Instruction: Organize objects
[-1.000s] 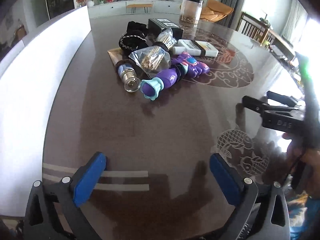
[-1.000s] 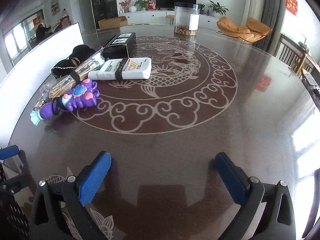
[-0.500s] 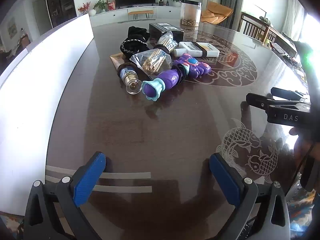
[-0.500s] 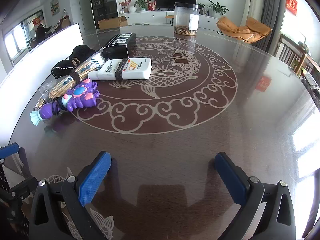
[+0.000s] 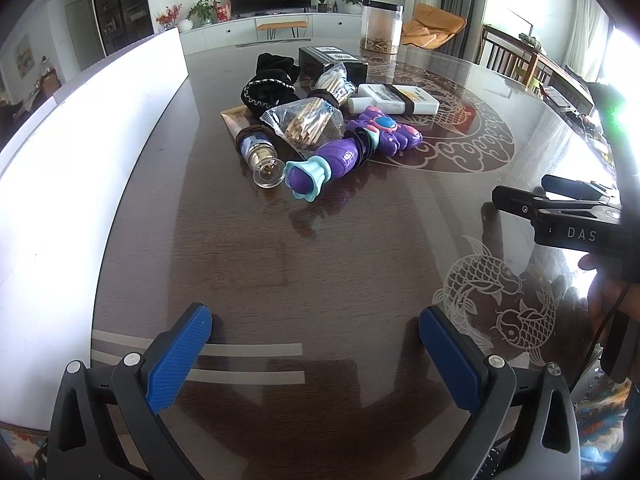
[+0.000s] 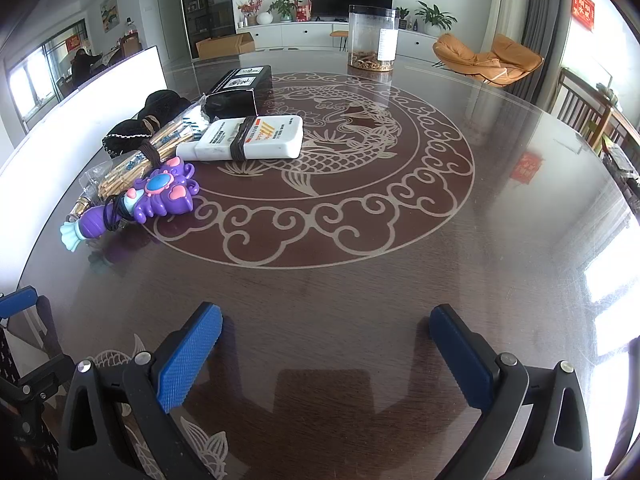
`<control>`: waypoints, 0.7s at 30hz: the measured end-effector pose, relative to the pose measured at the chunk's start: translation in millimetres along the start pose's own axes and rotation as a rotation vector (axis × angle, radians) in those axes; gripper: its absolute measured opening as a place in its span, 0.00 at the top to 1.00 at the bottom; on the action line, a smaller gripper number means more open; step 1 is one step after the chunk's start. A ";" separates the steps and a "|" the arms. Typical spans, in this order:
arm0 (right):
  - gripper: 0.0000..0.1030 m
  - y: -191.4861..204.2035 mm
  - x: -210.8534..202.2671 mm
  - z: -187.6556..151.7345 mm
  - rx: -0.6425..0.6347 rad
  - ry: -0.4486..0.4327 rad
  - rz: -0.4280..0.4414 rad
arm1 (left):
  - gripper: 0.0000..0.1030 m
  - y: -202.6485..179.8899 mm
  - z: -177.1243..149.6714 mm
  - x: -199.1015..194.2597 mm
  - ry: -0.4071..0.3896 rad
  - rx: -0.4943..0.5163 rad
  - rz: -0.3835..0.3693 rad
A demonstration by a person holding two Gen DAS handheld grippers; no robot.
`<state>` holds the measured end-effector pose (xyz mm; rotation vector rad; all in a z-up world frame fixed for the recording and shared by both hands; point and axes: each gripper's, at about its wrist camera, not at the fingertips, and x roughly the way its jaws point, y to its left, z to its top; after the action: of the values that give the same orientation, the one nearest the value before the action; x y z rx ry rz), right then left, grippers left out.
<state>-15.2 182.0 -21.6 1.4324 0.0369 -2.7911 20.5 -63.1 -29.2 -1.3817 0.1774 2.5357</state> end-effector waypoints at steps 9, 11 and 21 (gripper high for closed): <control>0.00 0.2 -0.1 -0.1 0.000 0.000 0.000 | 0.00 -0.8 0.0 0.0 -0.002 0.000 0.001; 0.00 0.2 -0.1 0.0 0.000 0.000 0.000 | 0.00 -0.8 -0.1 0.1 -0.002 0.000 0.001; 0.00 0.3 -0.1 0.1 0.001 -0.001 0.000 | 0.00 1.7 -7.5 -7.2 -0.015 0.002 -0.001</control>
<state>-15.2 181.7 -21.5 1.4316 0.0360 -2.7916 29.9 -67.5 -27.2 -1.3609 0.1764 2.5440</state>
